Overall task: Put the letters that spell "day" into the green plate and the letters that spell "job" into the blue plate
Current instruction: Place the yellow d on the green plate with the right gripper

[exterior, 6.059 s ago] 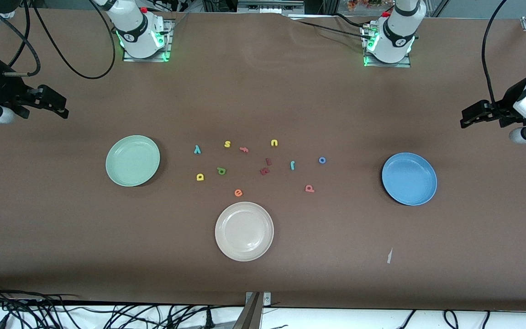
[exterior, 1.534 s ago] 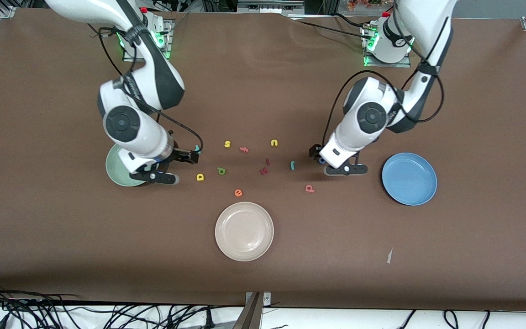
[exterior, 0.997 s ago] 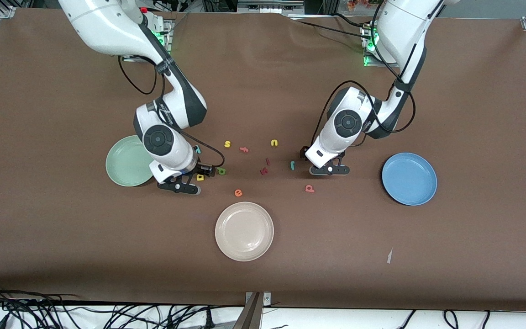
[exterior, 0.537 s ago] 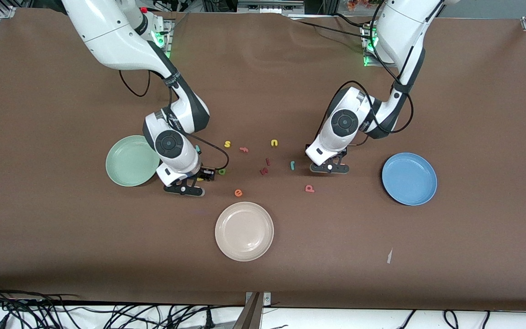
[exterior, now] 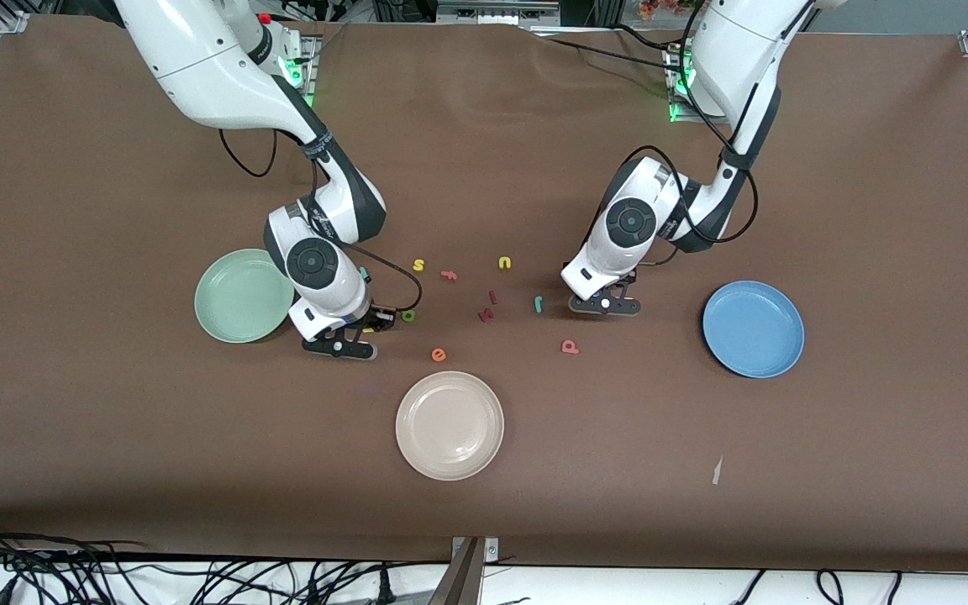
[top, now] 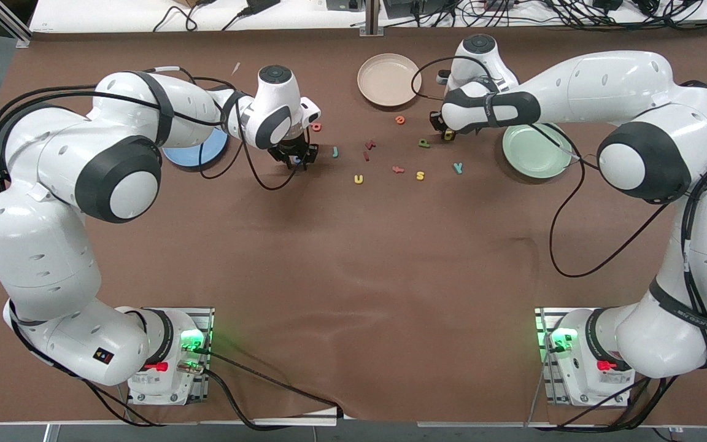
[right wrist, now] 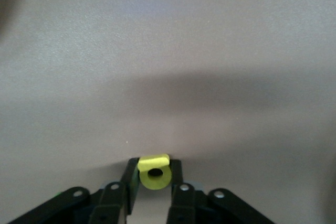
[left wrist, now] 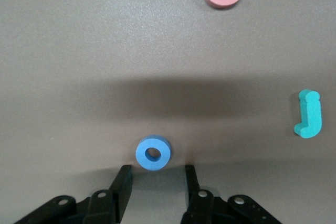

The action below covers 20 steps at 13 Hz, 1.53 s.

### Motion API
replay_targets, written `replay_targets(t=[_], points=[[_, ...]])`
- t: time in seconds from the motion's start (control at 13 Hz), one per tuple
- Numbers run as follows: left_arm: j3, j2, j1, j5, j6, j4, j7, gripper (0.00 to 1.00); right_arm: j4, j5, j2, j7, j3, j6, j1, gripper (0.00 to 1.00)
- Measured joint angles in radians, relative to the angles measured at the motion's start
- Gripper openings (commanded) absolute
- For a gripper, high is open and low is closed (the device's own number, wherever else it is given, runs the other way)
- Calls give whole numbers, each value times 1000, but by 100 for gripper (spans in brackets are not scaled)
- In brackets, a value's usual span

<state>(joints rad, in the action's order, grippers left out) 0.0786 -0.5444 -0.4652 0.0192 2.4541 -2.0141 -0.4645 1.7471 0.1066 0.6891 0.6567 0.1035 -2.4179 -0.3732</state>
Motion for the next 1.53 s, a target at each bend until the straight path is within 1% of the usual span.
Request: replay_targets(t=[0.23, 0.31, 0.61, 0.77, 0.92, 1.0, 1.07, 1.15, 1.23, 1.38, 1.46, 1.53], points=[[0, 0, 0, 0, 0, 1, 0, 46, -6, 4, -12, 0, -4, 5, 1, 9], [-1, 0, 0, 0, 0, 3, 0, 46, -8, 5, -31, 0, -12, 33, 1, 9], [-4, 0, 0, 0, 1, 11, 0, 46, -5, 8, -150, -80, -83, 245, 5, 9], [-7, -3, 0, 0, 1, 18, 0, 46, 43, 7, -199, -142, -131, 278, 7, 9], [-9, -8, 0, 0, 1, 23, 0, 46, 133, 7, -239, -211, -183, 266, 9, 9], [-9, -12, 0, 0, 1, 26, 0, 46, 178, 7, -253, -264, -213, 249, 10, 12], [-9, -16, 0, 0, 1, 29, 0, 46, 224, 7, -261, -307, -243, 215, 12, 45], [-9, -19, 0, 0, 1, 31, 0, 40, 270, 3, -263, -333, -269, 172, 16, 99], [-9, -19, 0, 0, 1, 32, 0, 34, 304, -9, -260, -347, -283, 143, 23, 100], [-9, -19, 0, 0, 1, 33, 0, 26, 330, -46, -255, -359, -288, 124, 32, 100], [-9, -19, 0, 0, 1, 35, -1, 23, 329, -55, -257, -360, -286, 124, 31, 100], [-9, -19, 0, 0, 0, 35, -1, 22, 326, -66, -261, -360, -280, 123, 30, 100]])
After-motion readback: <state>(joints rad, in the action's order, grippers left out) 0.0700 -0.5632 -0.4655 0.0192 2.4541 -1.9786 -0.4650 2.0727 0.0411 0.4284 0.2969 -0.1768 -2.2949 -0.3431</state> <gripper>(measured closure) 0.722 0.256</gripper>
